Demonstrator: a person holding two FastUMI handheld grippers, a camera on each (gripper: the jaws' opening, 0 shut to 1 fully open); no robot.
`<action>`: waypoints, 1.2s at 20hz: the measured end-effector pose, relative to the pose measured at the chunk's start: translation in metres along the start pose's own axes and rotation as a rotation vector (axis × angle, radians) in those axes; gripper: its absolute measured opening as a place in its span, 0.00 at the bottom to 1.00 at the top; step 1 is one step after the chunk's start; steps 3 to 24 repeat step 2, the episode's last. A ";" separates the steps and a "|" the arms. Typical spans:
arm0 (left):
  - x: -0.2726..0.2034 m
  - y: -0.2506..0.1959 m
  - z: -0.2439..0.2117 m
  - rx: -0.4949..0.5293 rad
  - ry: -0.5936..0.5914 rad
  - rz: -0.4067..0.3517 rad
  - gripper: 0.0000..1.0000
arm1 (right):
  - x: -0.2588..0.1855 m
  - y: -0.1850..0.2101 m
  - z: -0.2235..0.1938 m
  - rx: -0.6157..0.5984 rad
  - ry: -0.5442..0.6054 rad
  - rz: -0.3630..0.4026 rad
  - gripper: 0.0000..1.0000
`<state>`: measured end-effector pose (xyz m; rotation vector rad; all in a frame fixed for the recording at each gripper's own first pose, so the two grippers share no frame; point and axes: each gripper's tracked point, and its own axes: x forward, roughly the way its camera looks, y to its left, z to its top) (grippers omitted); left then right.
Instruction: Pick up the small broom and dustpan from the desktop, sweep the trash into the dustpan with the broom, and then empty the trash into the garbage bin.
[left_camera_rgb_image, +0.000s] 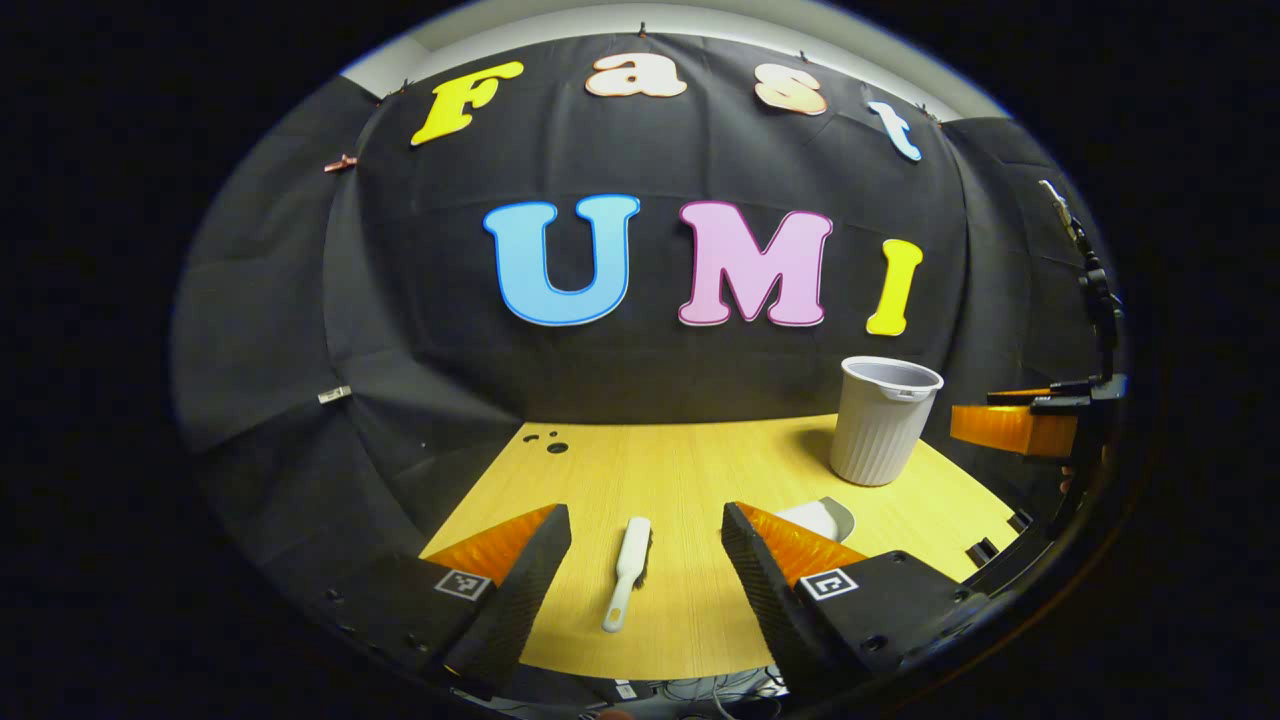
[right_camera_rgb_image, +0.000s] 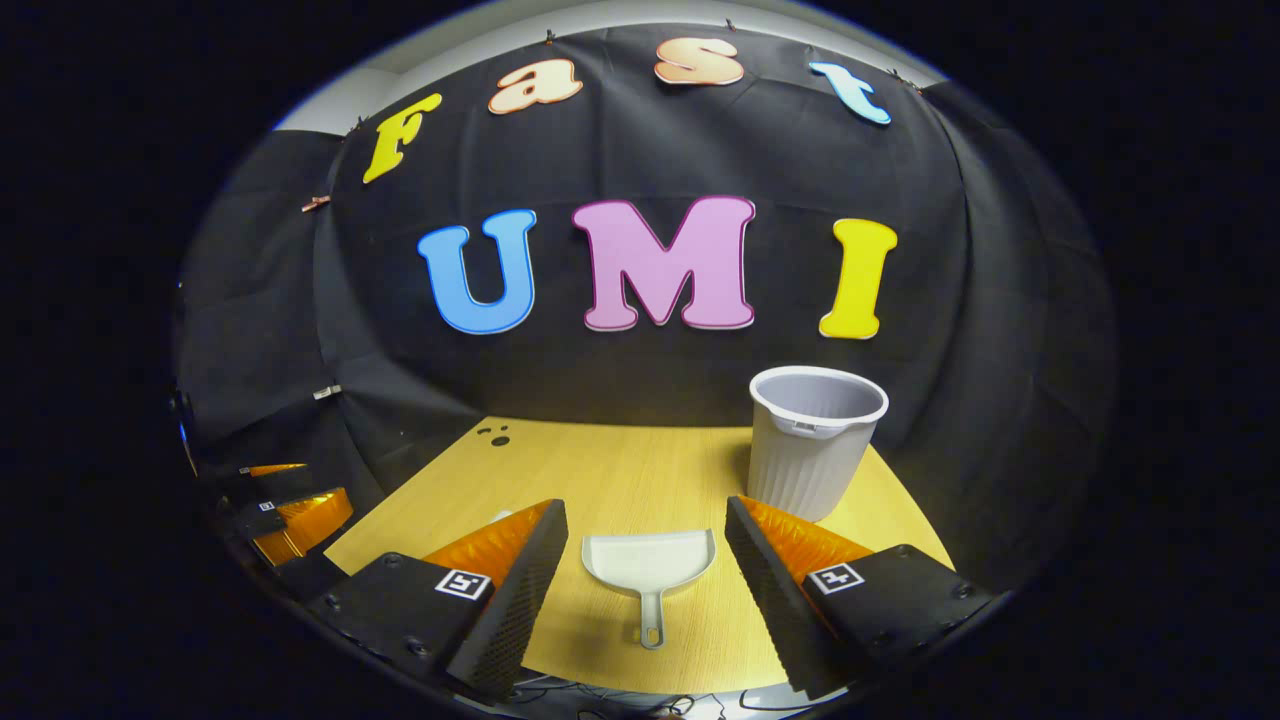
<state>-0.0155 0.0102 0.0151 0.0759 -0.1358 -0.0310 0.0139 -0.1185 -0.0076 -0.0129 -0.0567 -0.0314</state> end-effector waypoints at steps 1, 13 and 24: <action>-0.004 -0.002 0.003 0.005 -0.008 -0.005 0.96 | -0.005 -0.004 0.003 0.000 -0.020 -0.008 0.99; -0.006 -0.004 0.005 0.008 -0.012 -0.008 0.96 | -0.010 -0.008 0.008 0.007 -0.039 -0.013 0.99; -0.006 -0.004 0.005 0.008 -0.012 -0.008 0.96 | -0.010 -0.008 0.008 0.007 -0.039 -0.013 0.99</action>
